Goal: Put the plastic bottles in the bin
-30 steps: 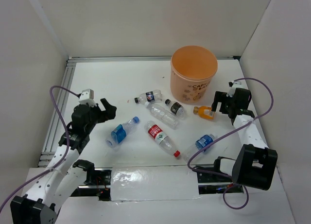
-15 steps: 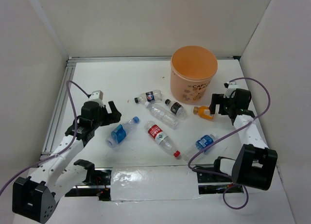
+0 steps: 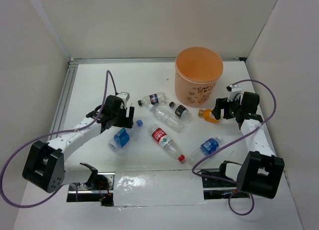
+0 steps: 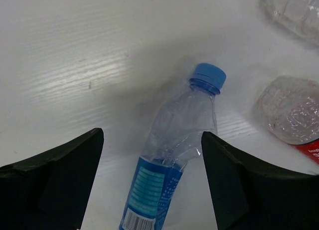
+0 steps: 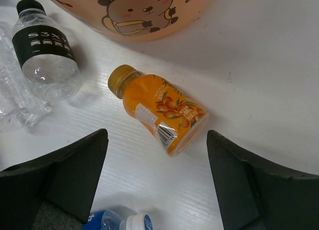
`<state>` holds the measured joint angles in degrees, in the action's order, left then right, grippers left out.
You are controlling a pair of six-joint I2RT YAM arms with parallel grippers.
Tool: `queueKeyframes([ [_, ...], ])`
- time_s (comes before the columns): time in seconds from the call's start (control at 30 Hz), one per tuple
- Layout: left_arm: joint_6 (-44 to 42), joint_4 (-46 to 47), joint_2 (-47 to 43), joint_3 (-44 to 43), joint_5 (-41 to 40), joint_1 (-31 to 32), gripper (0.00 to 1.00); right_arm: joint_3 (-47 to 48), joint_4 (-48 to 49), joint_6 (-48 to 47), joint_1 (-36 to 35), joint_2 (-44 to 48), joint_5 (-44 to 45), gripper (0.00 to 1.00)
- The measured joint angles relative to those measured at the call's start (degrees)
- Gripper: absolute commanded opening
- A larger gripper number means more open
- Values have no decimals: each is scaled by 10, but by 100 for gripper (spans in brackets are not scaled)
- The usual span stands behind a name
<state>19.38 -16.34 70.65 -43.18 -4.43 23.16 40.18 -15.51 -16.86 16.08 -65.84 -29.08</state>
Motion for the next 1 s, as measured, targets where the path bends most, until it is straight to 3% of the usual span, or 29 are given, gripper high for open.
queueKeyframes([
  [0.2,-56,-37,93,-51,20,43,92,0,-2,-6,0,0,-11,90],
  [0.33,-76,-51,142,-61,36,65,82,0,-2,-7,0,0,-15,90],
  [0.4,-87,-61,165,-65,40,76,73,0,-2,-8,1,0,-16,90],
  [0.43,-90,-67,179,-70,43,79,59,0,-3,-9,3,0,-16,90],
  [0.53,-102,-70,199,-92,41,89,39,0,-3,-11,5,-2,-17,85],
  [0.57,-102,-71,201,-96,41,91,29,0,-3,-13,5,-3,-18,81],
  [0.67,-100,-83,197,-104,41,94,21,0,-7,-26,5,-3,-32,45],
  [0.7,-99,-90,191,-111,41,96,11,0,-9,-29,5,-3,-38,38],
  [0.73,-99,-98,184,-123,42,97,9,0,-10,-33,6,-3,-44,32],
  [0.8,-99,-112,166,-162,48,103,4,-1,-14,-38,6,-3,-57,32],
  [0.97,-89,-99,131,-308,103,123,3,-2,-18,-52,6,-6,-83,57],
  [1.0,-85,-85,129,-336,117,128,3,-2,-18,-57,6,-8,-90,70],
])
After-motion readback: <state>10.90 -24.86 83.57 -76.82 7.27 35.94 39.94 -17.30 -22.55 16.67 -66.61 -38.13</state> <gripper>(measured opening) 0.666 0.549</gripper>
